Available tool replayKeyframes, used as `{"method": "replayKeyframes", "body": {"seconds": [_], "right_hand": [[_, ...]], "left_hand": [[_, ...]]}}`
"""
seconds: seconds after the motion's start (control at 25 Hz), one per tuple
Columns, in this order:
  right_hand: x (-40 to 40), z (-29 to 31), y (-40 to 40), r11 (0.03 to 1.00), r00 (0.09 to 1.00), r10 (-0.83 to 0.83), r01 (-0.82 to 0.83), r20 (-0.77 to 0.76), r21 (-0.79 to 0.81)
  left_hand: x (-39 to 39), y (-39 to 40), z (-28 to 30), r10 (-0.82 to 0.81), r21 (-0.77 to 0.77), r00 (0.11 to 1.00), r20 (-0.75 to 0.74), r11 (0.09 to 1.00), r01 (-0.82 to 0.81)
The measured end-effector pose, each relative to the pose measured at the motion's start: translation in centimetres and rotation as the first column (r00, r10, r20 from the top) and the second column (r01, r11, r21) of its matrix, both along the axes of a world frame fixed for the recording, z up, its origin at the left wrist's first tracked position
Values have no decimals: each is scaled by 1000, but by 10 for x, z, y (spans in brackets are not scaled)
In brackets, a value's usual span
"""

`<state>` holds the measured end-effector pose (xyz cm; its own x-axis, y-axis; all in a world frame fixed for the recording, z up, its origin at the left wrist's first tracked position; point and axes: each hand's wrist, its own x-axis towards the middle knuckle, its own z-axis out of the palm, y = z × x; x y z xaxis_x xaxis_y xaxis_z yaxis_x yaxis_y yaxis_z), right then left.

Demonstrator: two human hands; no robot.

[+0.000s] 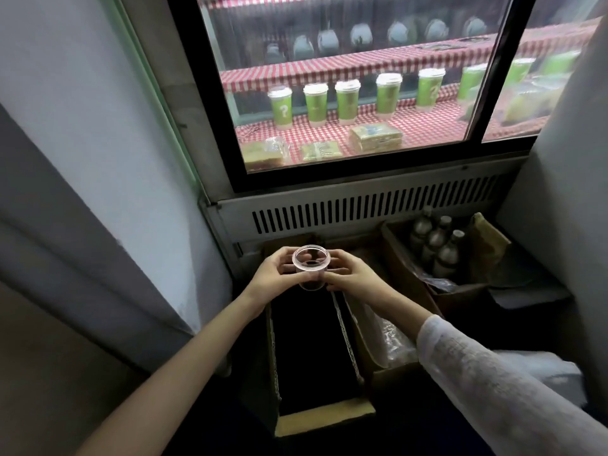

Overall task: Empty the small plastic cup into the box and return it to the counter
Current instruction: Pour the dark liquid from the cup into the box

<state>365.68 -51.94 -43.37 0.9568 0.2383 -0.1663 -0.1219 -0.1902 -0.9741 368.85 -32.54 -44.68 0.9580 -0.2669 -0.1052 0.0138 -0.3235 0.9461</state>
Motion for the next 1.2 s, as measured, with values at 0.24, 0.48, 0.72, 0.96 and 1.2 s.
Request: {"method": "replayKeyframes", "body": {"seconds": [0.24, 0.48, 0.72, 0.96, 1.2], "right_hand": [[20, -47, -9, 1000, 999, 7, -8, 44, 19], [29, -84, -8, 997, 995, -75, 73, 64, 36], [38, -96, 0, 990, 982, -143, 142, 122, 15], [67, -86, 8, 994, 964, -91, 102, 248, -29], [69, -106, 1, 975, 927, -181, 213, 328, -63]], "left_hand": [[17, -10, -42, 2, -43, 1000, 22, 999, -1], [37, -17, -69, -20, -38, 1000, 20, 999, 21], [52, -17, -83, -80, -34, 990, 114, 996, 84], [65, -3, -79, -22, -209, 995, 95, 977, 41], [71, -17, -84, -73, -195, 994, 83, 977, 88]]}}
